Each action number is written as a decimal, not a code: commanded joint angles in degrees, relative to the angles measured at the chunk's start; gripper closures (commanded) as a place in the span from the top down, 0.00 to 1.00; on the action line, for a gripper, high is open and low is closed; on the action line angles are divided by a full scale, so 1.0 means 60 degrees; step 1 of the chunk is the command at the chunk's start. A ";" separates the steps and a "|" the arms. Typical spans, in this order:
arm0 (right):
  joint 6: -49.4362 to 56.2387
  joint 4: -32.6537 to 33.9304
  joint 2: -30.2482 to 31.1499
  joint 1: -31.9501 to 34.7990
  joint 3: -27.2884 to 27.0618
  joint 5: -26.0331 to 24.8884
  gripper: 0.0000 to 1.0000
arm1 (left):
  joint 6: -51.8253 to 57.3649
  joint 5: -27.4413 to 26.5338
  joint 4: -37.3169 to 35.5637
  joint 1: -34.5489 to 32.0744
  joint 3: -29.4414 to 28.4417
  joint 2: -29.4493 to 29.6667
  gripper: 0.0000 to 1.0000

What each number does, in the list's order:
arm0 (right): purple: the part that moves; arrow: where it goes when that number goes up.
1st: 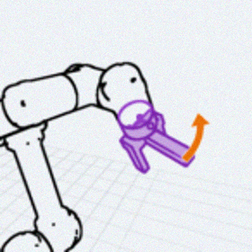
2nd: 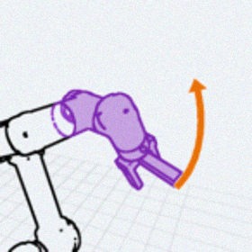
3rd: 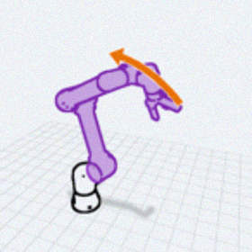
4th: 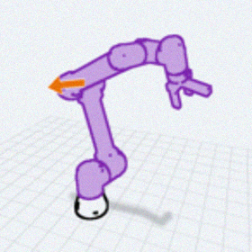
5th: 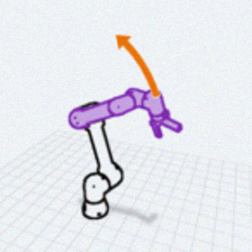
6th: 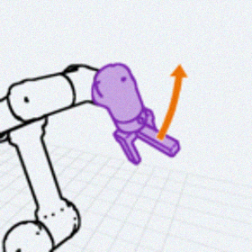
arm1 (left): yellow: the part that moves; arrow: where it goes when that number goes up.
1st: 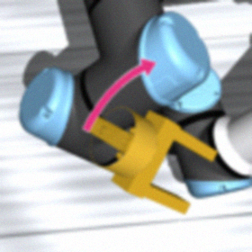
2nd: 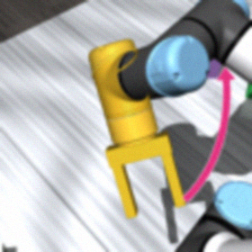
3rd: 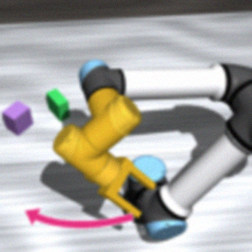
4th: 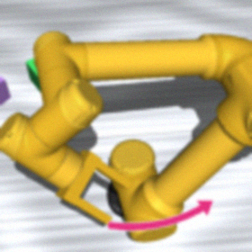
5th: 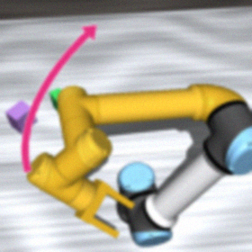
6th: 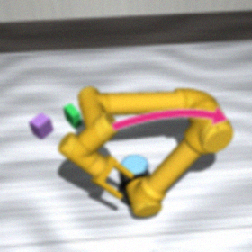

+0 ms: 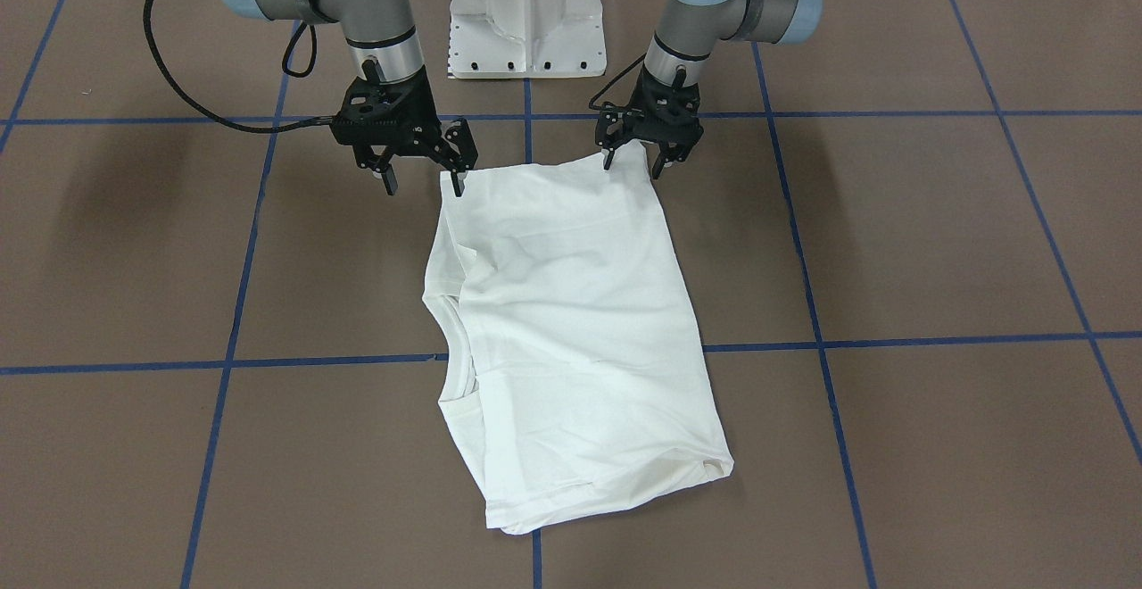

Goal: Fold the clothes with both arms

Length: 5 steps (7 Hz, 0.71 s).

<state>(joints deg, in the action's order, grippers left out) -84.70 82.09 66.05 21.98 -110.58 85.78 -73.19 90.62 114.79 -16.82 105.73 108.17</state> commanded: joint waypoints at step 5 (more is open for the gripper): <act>-0.0482 0.0014 0.0021 -0.0030 0.0017 -0.0321 1.00 | -0.0018 -0.0001 -0.0001 0.0020 0.0131 0.0018 0.00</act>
<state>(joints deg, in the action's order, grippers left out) -85.43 82.11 66.11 21.84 -110.40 84.75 -73.30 90.64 114.78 -16.70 106.08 108.19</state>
